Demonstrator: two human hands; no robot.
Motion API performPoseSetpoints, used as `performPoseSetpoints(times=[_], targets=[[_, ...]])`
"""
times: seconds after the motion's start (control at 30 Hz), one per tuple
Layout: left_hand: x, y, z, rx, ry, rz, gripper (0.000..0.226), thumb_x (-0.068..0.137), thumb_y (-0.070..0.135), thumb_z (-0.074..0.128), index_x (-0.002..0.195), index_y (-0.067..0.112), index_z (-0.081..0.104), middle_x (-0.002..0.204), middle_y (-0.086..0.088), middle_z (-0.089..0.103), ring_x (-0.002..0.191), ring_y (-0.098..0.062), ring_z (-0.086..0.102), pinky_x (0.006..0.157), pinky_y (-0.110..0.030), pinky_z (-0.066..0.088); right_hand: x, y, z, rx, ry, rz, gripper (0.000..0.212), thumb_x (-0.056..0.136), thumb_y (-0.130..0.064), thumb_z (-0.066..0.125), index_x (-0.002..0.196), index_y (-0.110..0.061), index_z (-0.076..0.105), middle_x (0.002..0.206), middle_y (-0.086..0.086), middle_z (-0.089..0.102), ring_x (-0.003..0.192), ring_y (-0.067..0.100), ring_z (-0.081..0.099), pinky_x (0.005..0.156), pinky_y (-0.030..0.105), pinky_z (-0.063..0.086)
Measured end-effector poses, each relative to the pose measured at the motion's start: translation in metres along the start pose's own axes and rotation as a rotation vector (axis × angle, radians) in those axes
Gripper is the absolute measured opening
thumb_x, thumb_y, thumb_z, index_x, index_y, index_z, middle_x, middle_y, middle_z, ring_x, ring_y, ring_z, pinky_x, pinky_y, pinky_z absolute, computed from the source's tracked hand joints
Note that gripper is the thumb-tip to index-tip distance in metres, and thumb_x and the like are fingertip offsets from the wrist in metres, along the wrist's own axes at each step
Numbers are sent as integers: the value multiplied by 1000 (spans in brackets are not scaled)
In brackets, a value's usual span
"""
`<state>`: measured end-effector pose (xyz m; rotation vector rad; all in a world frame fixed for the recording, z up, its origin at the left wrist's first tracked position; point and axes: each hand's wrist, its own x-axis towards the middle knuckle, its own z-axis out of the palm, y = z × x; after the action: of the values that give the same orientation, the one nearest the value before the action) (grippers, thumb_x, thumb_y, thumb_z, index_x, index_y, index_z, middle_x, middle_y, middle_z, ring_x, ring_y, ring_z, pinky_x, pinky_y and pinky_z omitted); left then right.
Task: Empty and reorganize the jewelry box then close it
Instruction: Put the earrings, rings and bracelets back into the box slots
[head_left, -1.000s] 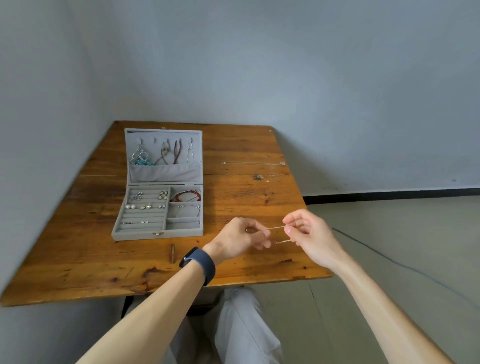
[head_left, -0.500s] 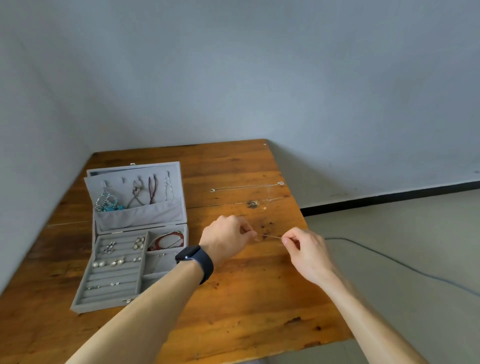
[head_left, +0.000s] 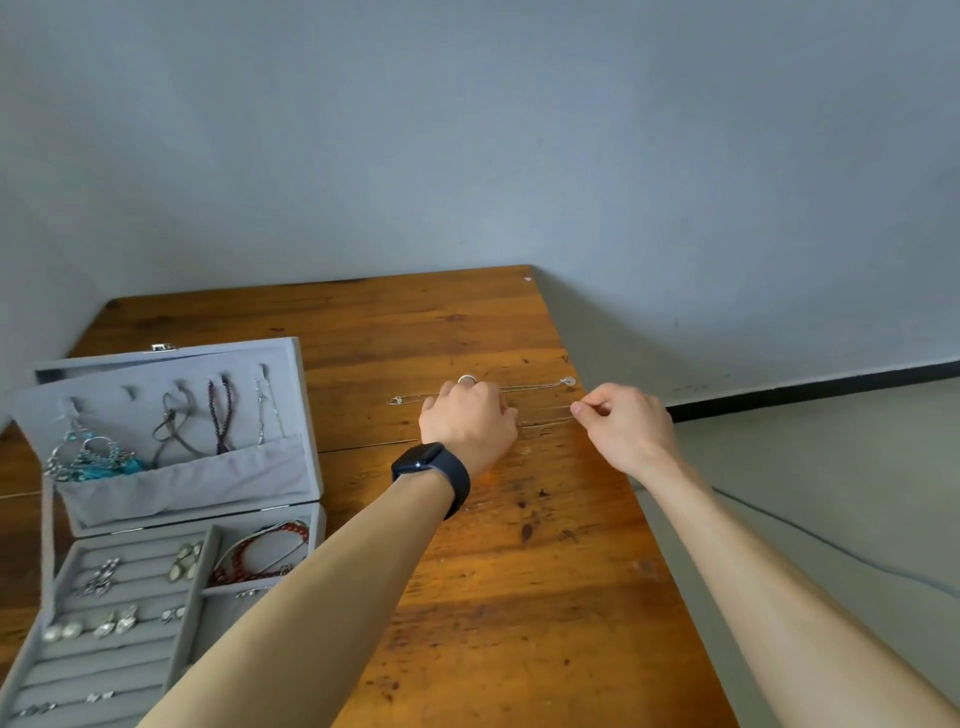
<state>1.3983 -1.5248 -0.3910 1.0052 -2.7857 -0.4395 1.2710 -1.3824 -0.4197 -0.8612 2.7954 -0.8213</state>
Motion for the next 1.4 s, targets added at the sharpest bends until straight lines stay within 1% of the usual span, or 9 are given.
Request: performPoseSetpoints(times=[0.13, 0.3, 0.47, 0.6, 0.73, 0.93, 1.13, 1.3, 1.4], targets=[[10, 4, 9, 23, 36, -28, 27, 94, 40, 54, 102, 20, 72, 109, -3, 62, 108, -27, 54, 92, -41, 46, 15, -3, 5, 1, 30, 37, 20, 94, -45, 63, 100, -29, 74, 103, -7, 74, 96, 17, 67, 70, 22, 40], [18, 6, 9, 20, 54, -59, 20, 91, 36, 59, 97, 21, 72, 99, -1, 64, 100, -26, 59, 90, -39, 45, 20, -4, 8, 28, 79, 45, 18, 92, -43, 67, 97, -28, 76, 98, -9, 75, 93, 14, 67, 63, 16, 34], [20, 4, 7, 37, 28, -51, 19, 93, 31, 56, 99, 21, 71, 100, -1, 65, 97, -26, 61, 91, -40, 45, 17, -4, 9, 37, 83, 38, 20, 94, -38, 65, 103, -25, 78, 105, -6, 76, 101, 17, 67, 80, 20, 39], [14, 4, 0, 33, -8, -7, 24, 95, 31, 50, 105, 19, 68, 102, -3, 65, 96, -27, 60, 88, -39, 48, 13, -5, 1, 39, 39, 11, 25, 98, -36, 58, 112, -22, 74, 114, -4, 73, 109, 19, 65, 84, 22, 38], [-8, -3, -11, 50, -2, 78, 27, 96, 31, 47, 113, 21, 66, 105, -3, 67, 102, -26, 58, 87, -38, 49, -6, -10, -10, 46, 31, -40, 21, 98, -30, 59, 115, -25, 71, 115, -5, 71, 108, 15, 64, 85, 21, 40], [-77, -29, -32, 98, 54, 193, 38, 98, 38, 45, 133, 31, 57, 125, 1, 65, 123, -23, 51, 102, -37, 41, -78, -38, -24, 30, 25, -228, 24, 97, -30, 59, 119, -29, 67, 123, -10, 66, 116, 13, 58, 92, 20, 38], [-169, -63, -56, 109, 161, 236, 37, 97, 39, 49, 132, 31, 60, 130, 6, 63, 124, -19, 53, 106, -35, 40, -180, -69, -28, 48, 33, -367, 30, 98, -30, 57, 127, -28, 67, 134, -12, 61, 128, 7, 49, 104, 17, 30], [-252, -98, -74, 48, 218, 152, 37, 94, 35, 57, 130, 31, 62, 130, 5, 64, 124, -19, 55, 105, -37, 43, -267, -87, -8, 131, -47, -401, 30, 98, -32, 58, 127, -30, 66, 134, -16, 59, 130, 3, 45, 109, 22, 36], [-294, -122, -79, 28, 230, 81, 36, 94, 35, 56, 130, 33, 62, 131, 9, 62, 122, -16, 56, 103, -33, 44, -302, -93, 10, 157, -96, -399, 28, 98, -35, 57, 125, -33, 66, 132, -19, 59, 126, -3, 44, 104, 14, 32]])
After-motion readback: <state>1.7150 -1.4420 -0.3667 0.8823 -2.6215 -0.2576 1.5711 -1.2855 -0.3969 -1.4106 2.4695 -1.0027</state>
